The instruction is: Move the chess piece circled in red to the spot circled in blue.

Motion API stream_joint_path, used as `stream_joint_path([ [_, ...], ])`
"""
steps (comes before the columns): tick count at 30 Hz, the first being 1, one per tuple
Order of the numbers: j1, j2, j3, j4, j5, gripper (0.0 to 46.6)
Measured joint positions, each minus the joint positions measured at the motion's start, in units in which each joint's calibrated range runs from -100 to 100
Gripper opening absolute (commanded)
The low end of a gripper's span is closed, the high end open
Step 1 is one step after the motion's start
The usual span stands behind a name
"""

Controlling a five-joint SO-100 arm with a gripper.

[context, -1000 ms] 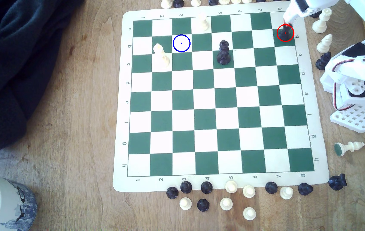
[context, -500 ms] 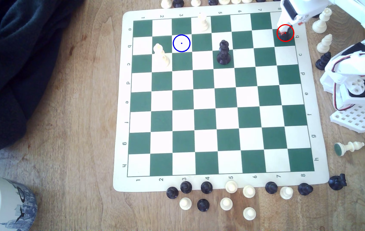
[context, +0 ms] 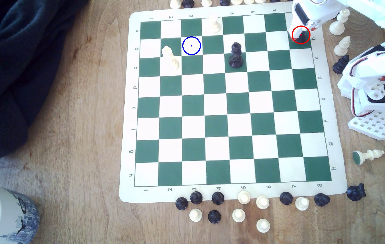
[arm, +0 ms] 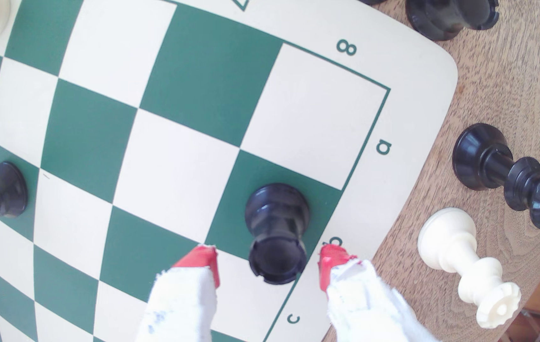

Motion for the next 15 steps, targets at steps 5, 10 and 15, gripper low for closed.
stream_joint_path([
  [5, 0.0, 0.0, 0.0, -1.8, 0.0, 15.8],
  [10, -0.5, 0.0, 0.0, -2.6, 0.0, 15.4],
  [15, -1.0, 0.0, 0.1, -3.7, 0.0, 14.8],
])
